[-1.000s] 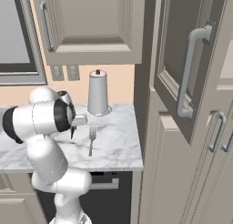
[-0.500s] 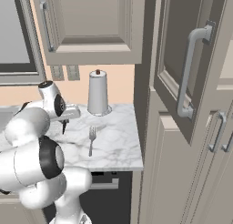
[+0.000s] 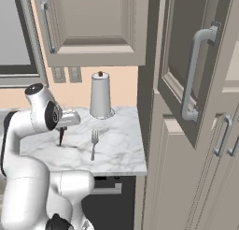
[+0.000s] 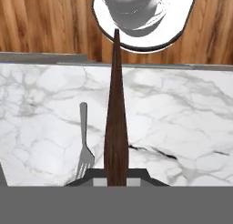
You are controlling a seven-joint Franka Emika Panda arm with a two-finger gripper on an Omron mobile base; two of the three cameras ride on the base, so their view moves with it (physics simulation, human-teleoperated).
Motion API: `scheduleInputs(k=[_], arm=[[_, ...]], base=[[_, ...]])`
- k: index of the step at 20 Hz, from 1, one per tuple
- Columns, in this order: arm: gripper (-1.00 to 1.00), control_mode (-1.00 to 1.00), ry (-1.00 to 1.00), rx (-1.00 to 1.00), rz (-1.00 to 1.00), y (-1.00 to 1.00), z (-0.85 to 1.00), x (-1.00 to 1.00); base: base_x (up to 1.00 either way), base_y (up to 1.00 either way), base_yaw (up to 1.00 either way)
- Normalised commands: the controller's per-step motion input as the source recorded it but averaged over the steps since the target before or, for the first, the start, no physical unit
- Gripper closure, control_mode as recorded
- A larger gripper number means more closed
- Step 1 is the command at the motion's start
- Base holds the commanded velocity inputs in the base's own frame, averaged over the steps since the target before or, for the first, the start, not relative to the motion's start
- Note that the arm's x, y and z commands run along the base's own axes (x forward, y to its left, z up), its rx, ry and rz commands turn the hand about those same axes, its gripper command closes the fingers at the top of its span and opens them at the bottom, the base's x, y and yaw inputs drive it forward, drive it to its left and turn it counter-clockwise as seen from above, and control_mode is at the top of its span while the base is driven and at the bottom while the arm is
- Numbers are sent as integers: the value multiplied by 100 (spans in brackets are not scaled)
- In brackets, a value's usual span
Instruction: Organize the utensils by type. Pick up the wooden spoons from the counter and place them in the open cabinet. Then pick up the metallic utensils from the counter and place them in the open drawer.
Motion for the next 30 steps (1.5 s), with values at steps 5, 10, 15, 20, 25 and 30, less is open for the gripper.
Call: scheduleInputs(k=[5, 10, 15, 20, 25, 30], arm=[[100, -100, 0, 1, 0, -34, 38, -62], [100, -100, 1, 0, 4, -15, 8, -10], [100, -100, 0, 0, 8, 0, 3, 0], [100, -100, 0, 0, 8, 0, 4, -1], [100, -100, -3, 0, 11, 0, 4, -19], [100, 100, 0, 0, 0, 0, 0, 0]], base=[[0, 0, 0], [0, 0, 0], [0, 0, 0], [0, 0, 0], [0, 0, 0], [-59, 0, 19]])
